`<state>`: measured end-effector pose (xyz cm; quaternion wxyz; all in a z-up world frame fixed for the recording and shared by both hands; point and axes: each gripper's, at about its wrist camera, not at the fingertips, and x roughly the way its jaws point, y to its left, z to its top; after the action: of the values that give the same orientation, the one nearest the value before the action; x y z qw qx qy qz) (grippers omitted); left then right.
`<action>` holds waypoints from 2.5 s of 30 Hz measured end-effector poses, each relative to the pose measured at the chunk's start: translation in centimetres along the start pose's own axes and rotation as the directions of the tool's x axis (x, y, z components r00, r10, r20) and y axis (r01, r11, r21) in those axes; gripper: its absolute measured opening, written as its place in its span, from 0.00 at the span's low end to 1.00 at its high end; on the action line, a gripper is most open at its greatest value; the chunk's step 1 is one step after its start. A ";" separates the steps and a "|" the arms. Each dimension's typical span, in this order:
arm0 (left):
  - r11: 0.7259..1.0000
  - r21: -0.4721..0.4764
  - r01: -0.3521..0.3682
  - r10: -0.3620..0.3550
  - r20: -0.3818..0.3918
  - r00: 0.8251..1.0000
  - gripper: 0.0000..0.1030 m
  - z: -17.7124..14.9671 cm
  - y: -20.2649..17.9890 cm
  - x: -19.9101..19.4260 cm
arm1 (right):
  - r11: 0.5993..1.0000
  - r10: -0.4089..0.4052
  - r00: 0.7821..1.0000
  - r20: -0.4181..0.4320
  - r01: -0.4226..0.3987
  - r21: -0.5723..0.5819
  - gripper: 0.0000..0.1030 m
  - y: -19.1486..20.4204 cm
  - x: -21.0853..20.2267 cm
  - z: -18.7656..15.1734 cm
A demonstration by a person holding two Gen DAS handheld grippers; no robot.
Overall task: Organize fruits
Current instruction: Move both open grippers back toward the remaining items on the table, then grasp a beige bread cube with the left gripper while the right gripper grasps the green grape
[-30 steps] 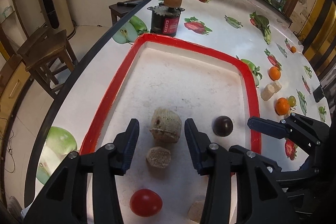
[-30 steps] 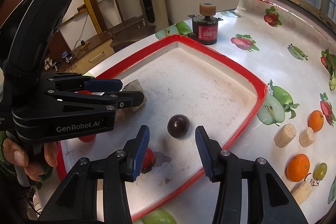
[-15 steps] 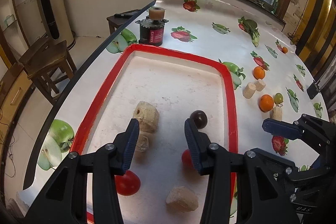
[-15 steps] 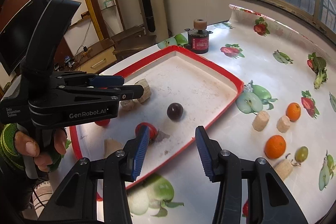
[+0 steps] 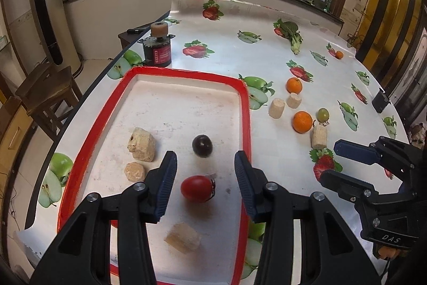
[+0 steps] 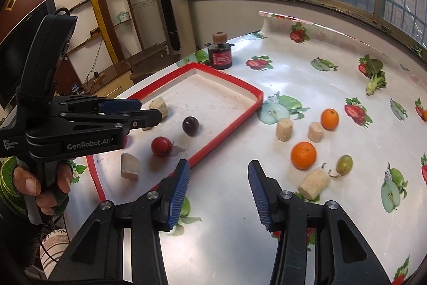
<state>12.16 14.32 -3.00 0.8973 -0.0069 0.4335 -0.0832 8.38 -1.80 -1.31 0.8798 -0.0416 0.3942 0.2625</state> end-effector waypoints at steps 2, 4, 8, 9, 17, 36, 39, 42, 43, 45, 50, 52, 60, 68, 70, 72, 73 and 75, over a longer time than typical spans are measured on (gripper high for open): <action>1.000 0.009 0.003 -0.003 0.002 1.000 0.42 0.0 -0.5 -0.1 | 1.000 -0.008 1.000 0.002 0.008 0.008 0.46 -0.5 -0.4 -0.2; 1.000 0.019 0.009 -0.010 0.004 1.000 0.42 0.1 -1.2 -0.2 | 1.000 -0.018 1.000 0.006 0.018 0.020 0.46 -1.1 -0.8 -0.6; 0.999 0.038 0.016 -0.017 0.008 1.000 0.42 0.2 -2.2 -0.4 | 0.999 -0.036 0.999 0.015 0.036 0.040 0.46 -2.2 -1.8 -1.3; 0.999 0.043 0.017 -0.018 0.009 1.000 0.42 0.2 -2.5 -0.5 | 0.998 -0.040 0.999 0.018 0.039 0.046 0.46 -2.4 -2.0 -1.4; 0.997 0.068 0.034 -0.035 0.012 0.999 0.42 0.2 -4.2 -0.8 | 0.995 -0.067 0.997 0.035 0.064 0.078 0.46 -4.0 -3.6 -2.4; 0.986 0.138 0.096 -0.095 -0.018 0.995 0.42 0.2 -9.2 -0.1 | 0.983 -0.117 0.992 0.039 0.110 0.149 0.46 -7.7 -5.6 -4.3; 0.983 0.147 0.112 -0.109 -0.029 0.994 0.42 0.3 -9.9 0.3 | 0.980 -0.123 0.992 0.038 0.116 0.160 0.46 -8.3 -5.6 -4.4; 0.979 0.150 0.139 -0.134 -0.041 0.990 0.41 0.3 -10.7 0.9 | 0.977 -0.140 0.990 0.036 0.132 0.170 0.46 -9.2 -5.4 -4.2; 0.977 0.149 0.153 -0.147 -0.049 0.988 0.42 0.3 -11.1 1.2 | 0.975 -0.143 0.989 0.035 0.135 0.175 0.46 -9.6 -5.3 -4.1; 0.973 0.152 0.176 -0.167 -0.069 0.984 0.41 0.3 -11.9 2.0 | 0.972 -0.155 0.988 0.025 0.148 0.183 0.46 -10.4 -4.8 -3.8; 0.963 0.152 0.223 -0.205 -0.130 0.970 0.41 0.3 -14.0 4.7 | 0.964 -0.177 0.984 -0.011 0.176 0.201 0.45 -12.4 -2.7 -2.6; 0.962 0.147 0.231 -0.210 -0.147 0.967 0.41 0.4 -14.7 5.6 | 0.959 -0.188 0.982 -0.024 0.189 0.213 0.45 -13.2 -1.7 -2.0; 0.960 0.149 0.237 -0.208 -0.189 0.960 0.41 0.5 -16.4 8.7 | 0.963 -0.169 0.983 -0.077 0.181 0.197 0.40 -14.7 3.3 -0.6; 0.961 0.146 0.234 -0.200 -0.218 0.955 0.41 1.3 -17.2 11.4 | 0.963 -0.111 0.988 -0.109 0.134 0.235 0.26 -16.7 6.8 -0.6; 0.960 0.165 0.225 -0.189 -0.209 0.960 0.38 1.4 -17.6 11.5 | 0.965 -0.112 0.989 -0.098 0.132 0.228 0.26 -16.5 6.3 -0.8; 0.960 0.178 0.216 -0.180 -0.198 0.964 0.26 1.5 -17.8 11.6 | 0.963 -0.118 0.990 -0.076 0.133 0.236 0.26 -16.6 5.2 -1.1; 0.960 0.185 0.210 -0.174 -0.192 0.966 0.26 1.5 -17.9 11.6 | 0.960 -0.120 0.991 -0.065 0.132 0.247 0.26 -16.9 4.5 -1.4; 0.961 0.181 0.210 -0.175 -0.190 0.966 0.26 1.5 -17.8 11.6 | 0.954 -0.125 0.991 -0.047 0.133 0.269 0.26 -17.4 3.2 -1.8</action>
<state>17.83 -5.15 -9.54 0.8401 0.0479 0.4963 -0.2136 17.48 -15.88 -7.16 0.8866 0.0498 0.4357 0.1472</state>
